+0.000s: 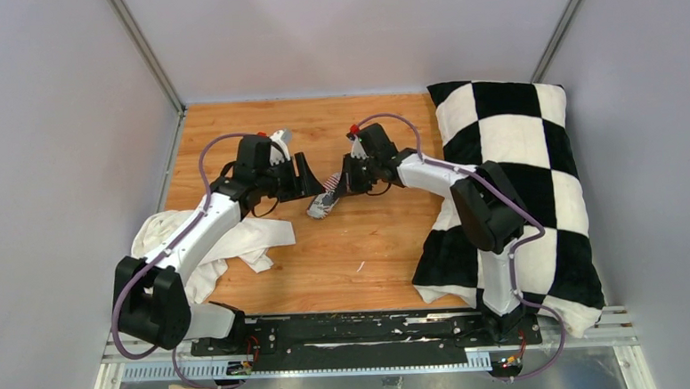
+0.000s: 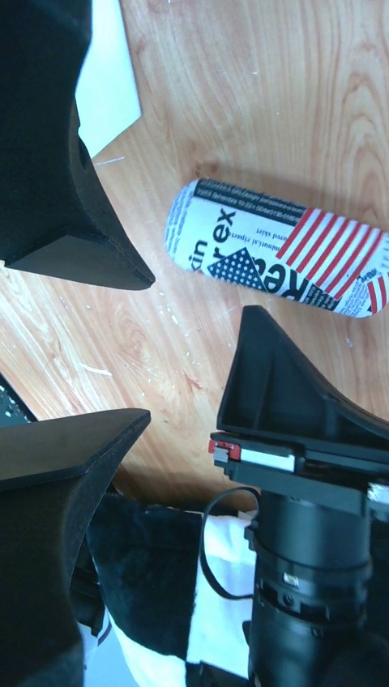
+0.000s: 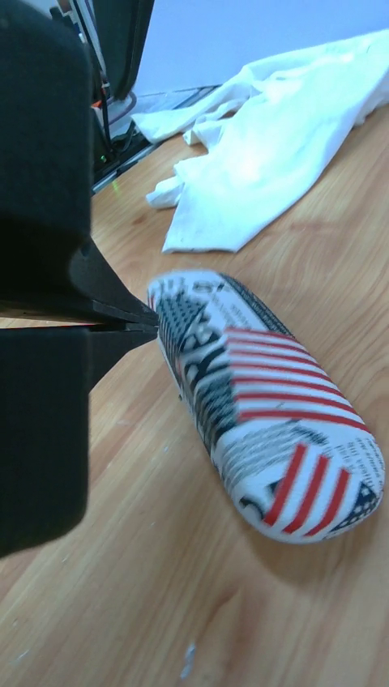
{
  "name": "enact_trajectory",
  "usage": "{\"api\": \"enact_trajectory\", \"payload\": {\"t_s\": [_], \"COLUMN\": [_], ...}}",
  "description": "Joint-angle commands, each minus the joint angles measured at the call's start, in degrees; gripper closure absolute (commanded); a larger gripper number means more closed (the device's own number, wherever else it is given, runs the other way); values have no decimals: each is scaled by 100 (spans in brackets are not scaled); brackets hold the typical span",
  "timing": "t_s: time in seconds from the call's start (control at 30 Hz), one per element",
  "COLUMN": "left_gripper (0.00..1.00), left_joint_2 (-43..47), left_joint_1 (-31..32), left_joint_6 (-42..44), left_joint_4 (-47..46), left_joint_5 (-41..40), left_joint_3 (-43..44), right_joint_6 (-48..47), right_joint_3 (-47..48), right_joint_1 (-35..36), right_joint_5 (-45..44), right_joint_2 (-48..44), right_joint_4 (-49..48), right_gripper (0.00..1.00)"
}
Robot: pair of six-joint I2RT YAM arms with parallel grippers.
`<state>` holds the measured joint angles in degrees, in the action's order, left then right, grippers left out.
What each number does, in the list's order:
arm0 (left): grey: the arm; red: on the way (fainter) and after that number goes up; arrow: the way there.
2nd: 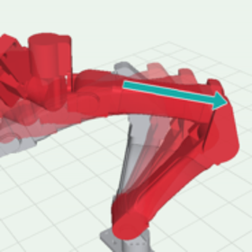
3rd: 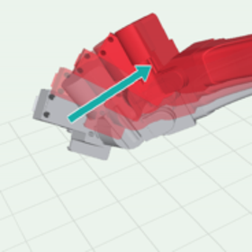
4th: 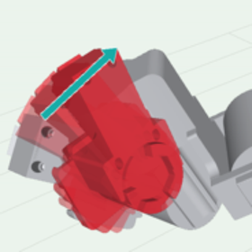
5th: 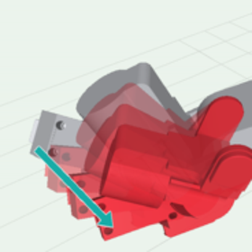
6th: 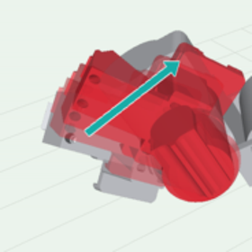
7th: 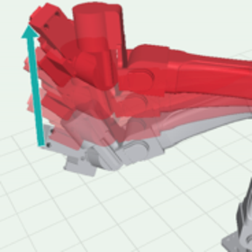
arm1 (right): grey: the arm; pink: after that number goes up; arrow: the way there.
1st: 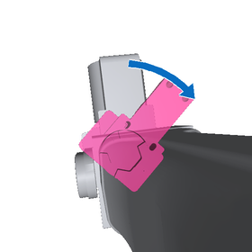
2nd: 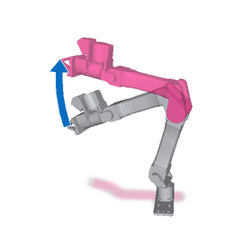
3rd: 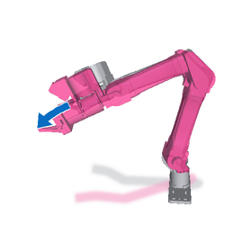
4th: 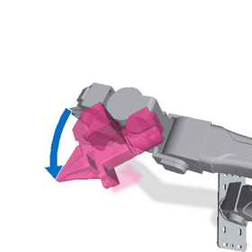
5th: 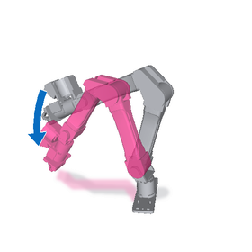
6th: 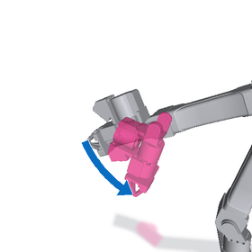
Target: Organize the sunglasses
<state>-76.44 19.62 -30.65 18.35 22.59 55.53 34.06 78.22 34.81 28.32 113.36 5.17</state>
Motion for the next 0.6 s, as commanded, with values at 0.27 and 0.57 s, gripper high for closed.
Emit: {"api": "enact_trajectory", "payload": {"t_s": [0.27,0.57], "left_gripper": [40,39], "left_joint_2": [252,1093], "left_joint_1": [-28,-28], "left_joint_6": [130,384], "left_joint_4": [337,913], "left_joint_5": [97,48], "left_joint_3": [178,1079], "right_joint_6": [-589,-1475], "right_joint_3": [284,-9], "right_joint_1": [-6,-76], "right_joint_5": [-340,-2905], "right_joint_2": [-1112,-3336], "right_joint_4": [877,2139], "right_gripper": [87,40]}}
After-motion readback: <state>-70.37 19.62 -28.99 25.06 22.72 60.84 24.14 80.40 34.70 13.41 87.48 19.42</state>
